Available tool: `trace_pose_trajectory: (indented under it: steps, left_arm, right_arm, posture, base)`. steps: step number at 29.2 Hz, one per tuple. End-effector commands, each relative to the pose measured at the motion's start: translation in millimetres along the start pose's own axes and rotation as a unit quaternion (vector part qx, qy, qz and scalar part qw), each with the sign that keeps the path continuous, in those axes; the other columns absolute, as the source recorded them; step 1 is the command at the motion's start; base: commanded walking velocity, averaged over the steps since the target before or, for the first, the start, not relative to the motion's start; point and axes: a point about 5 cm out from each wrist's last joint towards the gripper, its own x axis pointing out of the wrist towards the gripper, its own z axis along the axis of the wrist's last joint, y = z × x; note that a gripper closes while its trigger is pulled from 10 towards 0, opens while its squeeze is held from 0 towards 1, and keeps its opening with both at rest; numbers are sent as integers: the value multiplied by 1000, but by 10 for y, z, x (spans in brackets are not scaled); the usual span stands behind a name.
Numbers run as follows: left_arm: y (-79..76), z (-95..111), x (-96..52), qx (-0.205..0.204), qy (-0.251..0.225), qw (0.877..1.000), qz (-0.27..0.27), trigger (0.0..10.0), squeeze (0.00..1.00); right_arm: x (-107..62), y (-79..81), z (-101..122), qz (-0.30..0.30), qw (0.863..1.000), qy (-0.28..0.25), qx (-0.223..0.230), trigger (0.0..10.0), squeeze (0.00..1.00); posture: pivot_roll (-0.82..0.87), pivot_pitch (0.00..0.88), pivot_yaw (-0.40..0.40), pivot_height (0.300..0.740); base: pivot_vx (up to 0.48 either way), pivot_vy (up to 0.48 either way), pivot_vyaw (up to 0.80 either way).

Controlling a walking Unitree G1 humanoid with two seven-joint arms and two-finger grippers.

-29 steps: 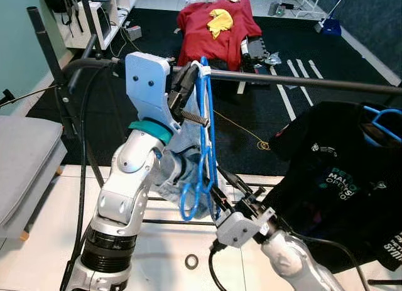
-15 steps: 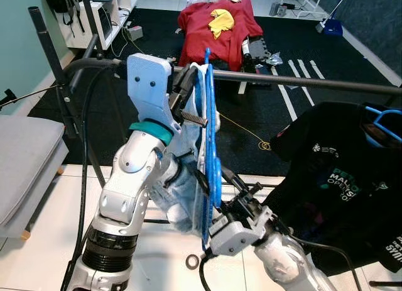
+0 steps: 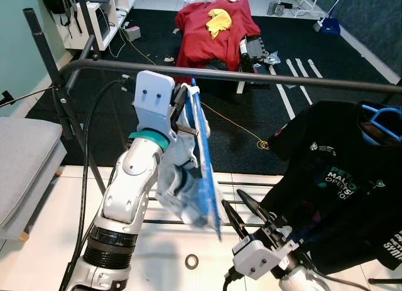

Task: Hang hanger

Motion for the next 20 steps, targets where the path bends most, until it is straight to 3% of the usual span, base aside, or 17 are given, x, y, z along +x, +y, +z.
trace_pose_trajectory:
  steps: [1, 8, 16, 20]
  left_arm:
    - [-39, 112, 20, 0, -34, 999, -9, 0, 0]
    - [-48, 93, 8, 1, -32, 999, -9, 0, 0]
    - [-52, 114, 10, -3, -36, 999, -8, 0, 0]
    - [-64, 229, 26, -19, -60, 998, -14, 0, 0]
  right_arm:
    - [-22, -61, -19, -16, 1000, 10, 1, 10000, 0]
    - [44, -119, 50, -28, 1000, -7, 9, 10000, 0]
    - [111, -72, 67, -22, 999, -10, 38, 10000, 0]
    - [276, -16, -1, -43, 992, 3, 121, 10000, 0]
  posture:
    - [-156, 174, 59, 740]
    - [-154, 170, 55, 740]
    - [-152, 166, 52, 740]
    - [-153, 163, 63, 740]
  base:
    - [0, 0, 0]
    - [0, 0, 0]
    - [0, 0, 0]
    - [0, 0, 0]
